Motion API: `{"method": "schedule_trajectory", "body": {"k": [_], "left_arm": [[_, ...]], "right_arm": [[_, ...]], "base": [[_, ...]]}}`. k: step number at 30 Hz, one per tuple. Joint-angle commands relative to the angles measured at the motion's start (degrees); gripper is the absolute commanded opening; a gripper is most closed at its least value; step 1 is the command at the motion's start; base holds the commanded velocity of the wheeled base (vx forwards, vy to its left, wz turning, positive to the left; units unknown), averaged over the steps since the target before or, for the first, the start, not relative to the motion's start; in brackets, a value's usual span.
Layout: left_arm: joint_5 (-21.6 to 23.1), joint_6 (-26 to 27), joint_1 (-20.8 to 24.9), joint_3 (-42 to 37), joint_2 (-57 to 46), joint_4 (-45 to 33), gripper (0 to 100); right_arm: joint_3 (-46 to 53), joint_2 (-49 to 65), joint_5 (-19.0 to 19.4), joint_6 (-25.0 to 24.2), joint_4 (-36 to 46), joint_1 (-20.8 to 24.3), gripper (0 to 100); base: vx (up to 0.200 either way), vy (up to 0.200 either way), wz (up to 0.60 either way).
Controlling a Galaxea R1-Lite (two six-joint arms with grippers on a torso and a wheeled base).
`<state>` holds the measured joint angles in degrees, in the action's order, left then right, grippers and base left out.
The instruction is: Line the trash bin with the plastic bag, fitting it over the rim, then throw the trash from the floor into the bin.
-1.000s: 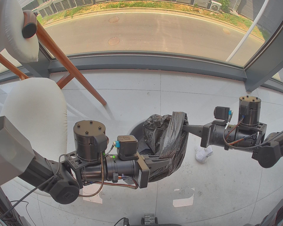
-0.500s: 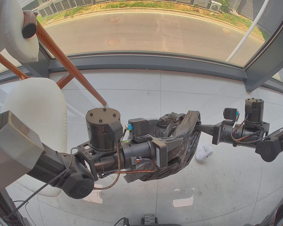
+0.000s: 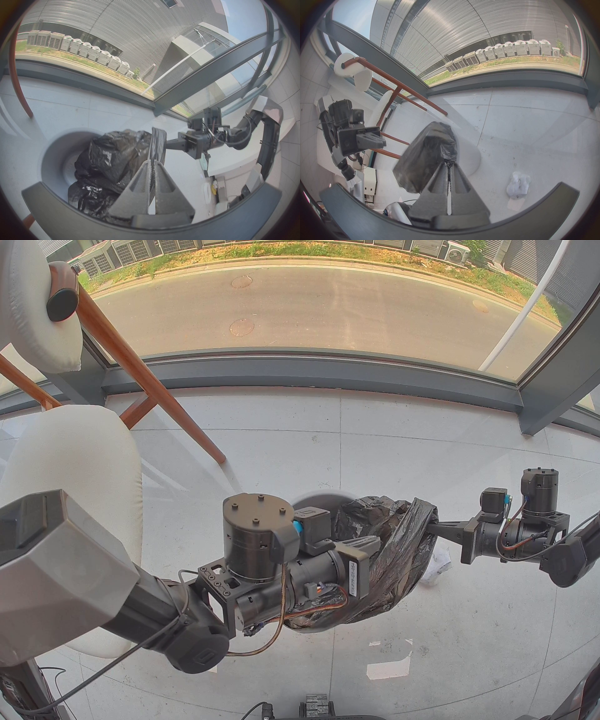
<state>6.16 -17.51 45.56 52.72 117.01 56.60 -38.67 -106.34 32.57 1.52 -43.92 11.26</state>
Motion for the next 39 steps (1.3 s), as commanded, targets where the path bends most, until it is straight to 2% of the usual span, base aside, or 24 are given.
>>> {"method": "schedule_trajectory", "body": {"k": [1,6,11,16,19,20,26,30,39], "left_arm": [[-2.0,0.0,-1.4,3.6,2.1,0.2,0],[-2.1,-0.3,-1.2,2.1,2.0,0.3,0],[-0.7,-0.5,0.1,-4.4,1.6,0.9,0],[1.4,-0.5,0.5,-10.6,2.1,4.9,0],[2.6,-0.2,0.3,-11.2,2.2,7.1,0],[2.9,-0.3,0.4,-11.0,2.2,7.6,100],[3.2,0.5,0.5,-10.7,2.4,7.7,100],[3.2,4.1,0.3,-8.3,6.0,7.8,100],[3.2,4.6,0.2,-6.1,12.5,10.0,100]], "right_arm": [[-2.3,-5.4,0.0,0.6,-2.7,0.0,0],[-6.9,-6.9,-0.1,0.1,-2.9,0.3,0],[-8.2,-6.9,-0.3,-0.1,-2.7,0.9,0],[-7.6,-6.5,-0.4,-0.1,-2.7,1.0,0],[-7.6,-6.4,-0.5,-0.1,-2.7,1.0,0],[-7.6,-6.3,-0.5,-0.1,-2.7,1.0,0],[-7.2,-6.3,-0.5,-0.1,-2.7,1.0,0],[-7.0,-6.2,-1.3,-0.1,-2.9,2.0,0],[-7.2,-6.1,-1.4,-0.1,-3.1,2.3,0]], "base": [[0.0,0.0,0.0],[0.0,0.0,0.0],[0.0,0.0,0.0],[0.0,0.0,0.0],[0.0,0.0,0.0],[0.0,0.0,0.0],[0.0,0.0,0.0],[0.0,0.0,0.0],[0.0,0.0,0.0]]}}
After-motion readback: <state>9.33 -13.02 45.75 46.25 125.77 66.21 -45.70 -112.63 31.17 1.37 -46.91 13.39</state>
